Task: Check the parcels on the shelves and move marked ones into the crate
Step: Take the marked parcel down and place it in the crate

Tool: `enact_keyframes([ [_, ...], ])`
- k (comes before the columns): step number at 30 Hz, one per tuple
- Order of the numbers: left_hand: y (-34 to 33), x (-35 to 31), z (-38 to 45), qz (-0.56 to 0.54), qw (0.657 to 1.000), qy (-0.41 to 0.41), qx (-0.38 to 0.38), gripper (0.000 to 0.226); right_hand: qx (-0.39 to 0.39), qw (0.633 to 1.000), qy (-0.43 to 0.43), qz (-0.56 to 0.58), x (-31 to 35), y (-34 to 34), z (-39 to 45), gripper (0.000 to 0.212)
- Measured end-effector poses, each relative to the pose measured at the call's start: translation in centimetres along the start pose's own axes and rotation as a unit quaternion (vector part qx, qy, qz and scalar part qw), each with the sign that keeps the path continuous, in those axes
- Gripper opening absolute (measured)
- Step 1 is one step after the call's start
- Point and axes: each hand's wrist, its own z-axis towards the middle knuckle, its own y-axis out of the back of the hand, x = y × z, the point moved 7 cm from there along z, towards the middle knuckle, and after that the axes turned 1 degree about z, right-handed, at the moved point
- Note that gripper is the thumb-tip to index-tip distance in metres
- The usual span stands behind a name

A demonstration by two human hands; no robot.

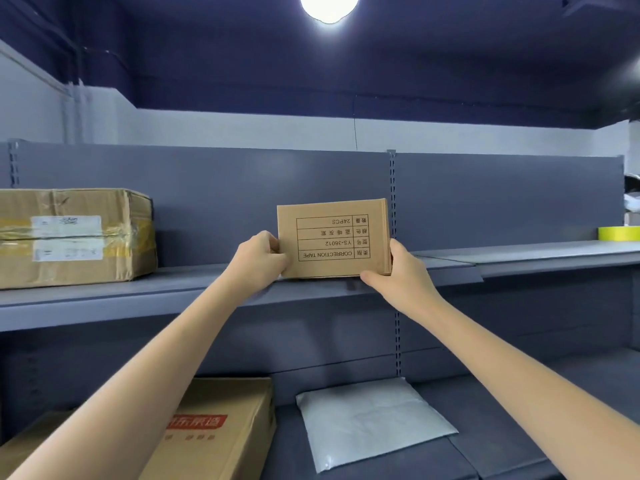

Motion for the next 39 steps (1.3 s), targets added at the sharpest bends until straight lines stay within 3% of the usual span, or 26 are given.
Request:
enact_keyframes([
  [6,3.9,1.3,-3.1,0.032,0.999,-0.003,-0.028,0.018,0.006,0.997,0.07,-0.031,3.1,-1.0,-3.2,0.05],
  [10,5.2,2.5,-4.1,0.001,1.0,0.015,-0.008,0.047,0.038,0.994,0.065,-0.083,4.5,-1.6,-3.8,0.099],
  [12,5.5,2.4,-4.2,-0.038,0.999,0.025,0.004,0.055,0.03,0.997,0.036,-0.058,5.0,-1.2,-3.1,0.106],
  [17,6.4,0.1,-3.4,-0.108,0.993,0.035,-0.009,0.065,-0.008,0.997,-0.033,0.074,6.4,0.2,-0.1,0.096],
  [22,5.6,-1.7,-3.8,-0.243,0.968,0.061,0.001,0.019,-0.013,0.983,-0.091,0.157,6.8,-1.2,1.3,0.066],
  [25,6.0,-1.0,-5.1,-0.328,0.941,0.083,-0.031,0.015,-0.047,0.989,-0.044,0.131,7.4,-0.7,-1.1,0.059],
  [29,6.3,1.8,-6.8,-0.414,0.895,0.158,-0.047,0.027,-0.071,0.983,0.039,0.167,7.2,-0.6,-6.0,0.039],
  [32,5.3,3.2,-7.9,-0.405,0.899,0.169,-0.021,0.028,-0.081,0.967,0.034,0.241,5.6,-1.7,-8.0,0.024],
  [36,4.0,3.5,-9.0,-0.37,0.916,0.15,0.031,0.027,-0.033,0.93,-0.071,0.359,3.4,-3.4,-8.2,0.035],
  [39,3.2,3.6,-9.8,-0.312,0.941,0.117,0.058,0.026,0.02,0.942,-0.1,0.32,2.4,-4.5,-8.8,0.034],
])
